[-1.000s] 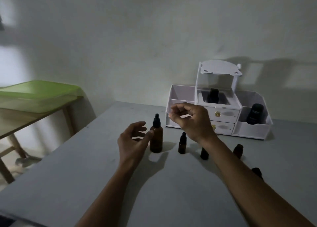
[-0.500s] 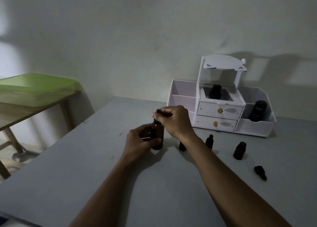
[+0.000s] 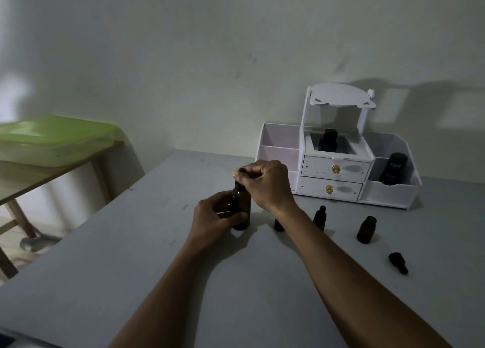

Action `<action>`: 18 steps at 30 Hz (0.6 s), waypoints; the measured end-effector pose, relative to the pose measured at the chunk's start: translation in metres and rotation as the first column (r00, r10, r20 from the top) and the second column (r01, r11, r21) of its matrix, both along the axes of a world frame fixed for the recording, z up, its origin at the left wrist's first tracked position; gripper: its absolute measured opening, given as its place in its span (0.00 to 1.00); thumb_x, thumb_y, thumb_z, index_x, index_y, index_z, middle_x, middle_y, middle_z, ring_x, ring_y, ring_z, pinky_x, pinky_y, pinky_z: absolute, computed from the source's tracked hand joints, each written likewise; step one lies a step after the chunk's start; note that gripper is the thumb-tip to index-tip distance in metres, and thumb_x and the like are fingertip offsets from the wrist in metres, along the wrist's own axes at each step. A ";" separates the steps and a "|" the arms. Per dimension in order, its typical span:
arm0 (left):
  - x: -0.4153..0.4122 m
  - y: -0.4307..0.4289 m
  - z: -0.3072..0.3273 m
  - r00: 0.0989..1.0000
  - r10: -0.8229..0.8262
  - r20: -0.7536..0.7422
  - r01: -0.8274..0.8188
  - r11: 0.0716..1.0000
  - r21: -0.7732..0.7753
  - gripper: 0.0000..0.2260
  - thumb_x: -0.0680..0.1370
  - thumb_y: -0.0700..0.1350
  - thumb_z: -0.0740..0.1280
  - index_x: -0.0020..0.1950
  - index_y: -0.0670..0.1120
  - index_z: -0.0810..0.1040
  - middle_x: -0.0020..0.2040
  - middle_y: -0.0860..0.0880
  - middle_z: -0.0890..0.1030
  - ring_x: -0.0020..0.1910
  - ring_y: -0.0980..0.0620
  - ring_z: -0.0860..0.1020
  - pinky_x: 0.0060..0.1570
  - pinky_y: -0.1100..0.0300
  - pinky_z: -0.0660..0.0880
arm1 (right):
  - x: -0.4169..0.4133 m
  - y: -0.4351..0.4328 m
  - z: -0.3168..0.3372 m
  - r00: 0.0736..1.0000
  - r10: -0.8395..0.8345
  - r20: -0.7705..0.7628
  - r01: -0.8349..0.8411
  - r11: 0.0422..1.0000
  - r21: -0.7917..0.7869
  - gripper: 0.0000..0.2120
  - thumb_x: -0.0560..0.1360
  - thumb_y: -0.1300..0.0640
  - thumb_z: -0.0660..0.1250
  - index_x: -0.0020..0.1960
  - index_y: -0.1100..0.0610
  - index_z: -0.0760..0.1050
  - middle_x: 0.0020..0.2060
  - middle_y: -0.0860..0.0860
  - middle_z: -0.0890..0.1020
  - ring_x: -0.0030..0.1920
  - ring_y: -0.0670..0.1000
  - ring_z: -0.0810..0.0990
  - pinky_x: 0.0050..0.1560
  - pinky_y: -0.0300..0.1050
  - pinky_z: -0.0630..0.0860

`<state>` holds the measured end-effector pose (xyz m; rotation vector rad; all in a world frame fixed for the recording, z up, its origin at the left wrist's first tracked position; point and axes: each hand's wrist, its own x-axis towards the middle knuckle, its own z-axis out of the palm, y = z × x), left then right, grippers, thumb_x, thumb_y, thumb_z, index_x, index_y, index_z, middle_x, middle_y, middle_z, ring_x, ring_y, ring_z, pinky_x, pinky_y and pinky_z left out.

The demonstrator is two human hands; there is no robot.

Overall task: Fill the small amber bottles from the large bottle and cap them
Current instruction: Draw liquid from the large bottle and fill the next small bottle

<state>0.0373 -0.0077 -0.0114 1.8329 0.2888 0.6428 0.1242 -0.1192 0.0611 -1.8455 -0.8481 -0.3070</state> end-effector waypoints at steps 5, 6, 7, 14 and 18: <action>-0.001 -0.001 0.001 1.000 0.001 0.009 -0.001 1.000 -0.018 0.25 0.68 0.39 0.78 0.65 0.49 0.80 0.54 0.51 0.84 0.54 0.54 0.83 0.50 0.64 0.79 | -0.002 -0.005 0.027 0.999 0.035 -0.024 -0.033 0.997 0.074 0.07 0.73 0.56 0.75 0.47 0.59 0.86 0.41 0.52 0.88 0.41 0.46 0.86 0.50 0.40 0.82; -0.002 -0.002 0.002 1.000 -0.001 0.016 0.001 1.000 -0.006 0.27 0.68 0.39 0.78 0.66 0.49 0.79 0.55 0.51 0.84 0.56 0.55 0.82 0.52 0.63 0.79 | -0.003 -0.007 0.036 0.999 0.038 -0.011 -0.037 0.995 0.095 0.06 0.73 0.56 0.75 0.46 0.59 0.86 0.40 0.51 0.88 0.40 0.45 0.86 0.49 0.39 0.82; -0.003 -0.003 0.002 1.000 0.002 0.020 -0.002 1.000 0.022 0.30 0.67 0.42 0.78 0.68 0.51 0.77 0.57 0.52 0.83 0.58 0.56 0.80 0.54 0.61 0.79 | -0.003 -0.009 0.046 0.999 0.036 0.006 -0.036 0.992 0.119 0.06 0.74 0.55 0.75 0.46 0.58 0.86 0.39 0.50 0.87 0.40 0.44 0.86 0.48 0.39 0.82; -0.016 -0.036 0.020 0.912 0.285 0.296 -0.335 0.932 0.135 0.24 0.69 0.52 0.74 0.64 0.53 0.76 0.54 0.56 0.81 0.53 0.59 0.79 0.47 0.64 0.75 | -0.004 -0.040 0.108 0.994 0.057 0.090 -0.081 0.955 0.286 0.06 0.75 0.57 0.74 0.49 0.59 0.85 0.37 0.46 0.86 0.39 0.42 0.86 0.44 0.34 0.81; -0.019 -0.082 0.035 0.886 0.233 0.401 -0.304 0.945 0.123 0.10 0.73 0.39 0.75 0.52 0.49 0.81 0.39 0.55 0.82 0.38 0.56 0.81 0.39 0.68 0.77 | -0.002 -0.081 0.120 0.995 0.042 0.096 -0.074 0.929 0.362 0.03 0.74 0.58 0.74 0.46 0.56 0.85 0.36 0.46 0.86 0.38 0.43 0.86 0.43 0.37 0.81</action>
